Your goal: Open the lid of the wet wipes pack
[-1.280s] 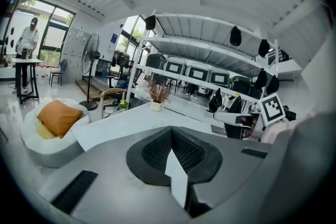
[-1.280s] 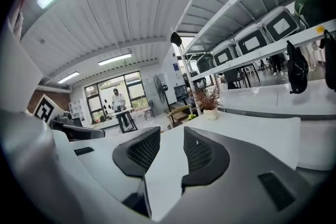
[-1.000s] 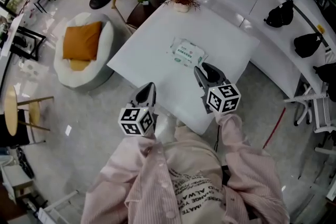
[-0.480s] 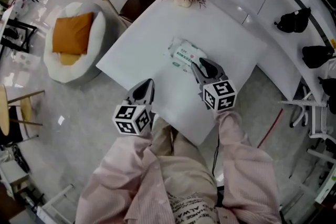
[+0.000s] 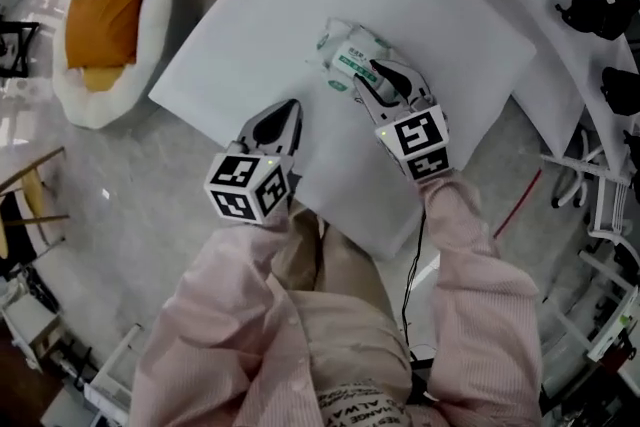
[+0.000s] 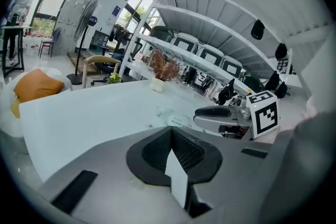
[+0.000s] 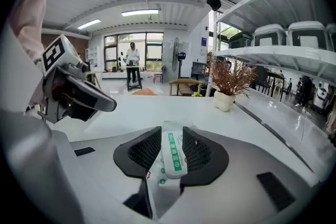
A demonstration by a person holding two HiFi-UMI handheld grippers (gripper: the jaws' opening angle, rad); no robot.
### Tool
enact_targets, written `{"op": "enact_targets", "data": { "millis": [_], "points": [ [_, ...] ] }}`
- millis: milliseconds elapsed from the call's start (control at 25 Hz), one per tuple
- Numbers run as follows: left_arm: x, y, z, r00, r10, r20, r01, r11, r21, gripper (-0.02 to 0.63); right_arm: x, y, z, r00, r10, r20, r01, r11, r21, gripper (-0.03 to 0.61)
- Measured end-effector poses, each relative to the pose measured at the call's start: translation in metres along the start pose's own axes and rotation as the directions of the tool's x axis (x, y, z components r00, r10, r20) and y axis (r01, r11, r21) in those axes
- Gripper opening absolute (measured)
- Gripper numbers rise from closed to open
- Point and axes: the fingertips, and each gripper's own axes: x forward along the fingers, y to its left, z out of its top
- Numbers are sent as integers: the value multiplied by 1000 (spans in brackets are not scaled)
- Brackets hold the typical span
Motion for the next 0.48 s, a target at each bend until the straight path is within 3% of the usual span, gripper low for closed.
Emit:
{"op": "enact_targets", "data": {
  "millis": [480],
  "points": [
    [40, 7, -15, 993, -97, -68, 95, 995, -28, -3, 27, 8, -23, 994, 5, -105, -18, 992, -121, 110]
  ]
}}
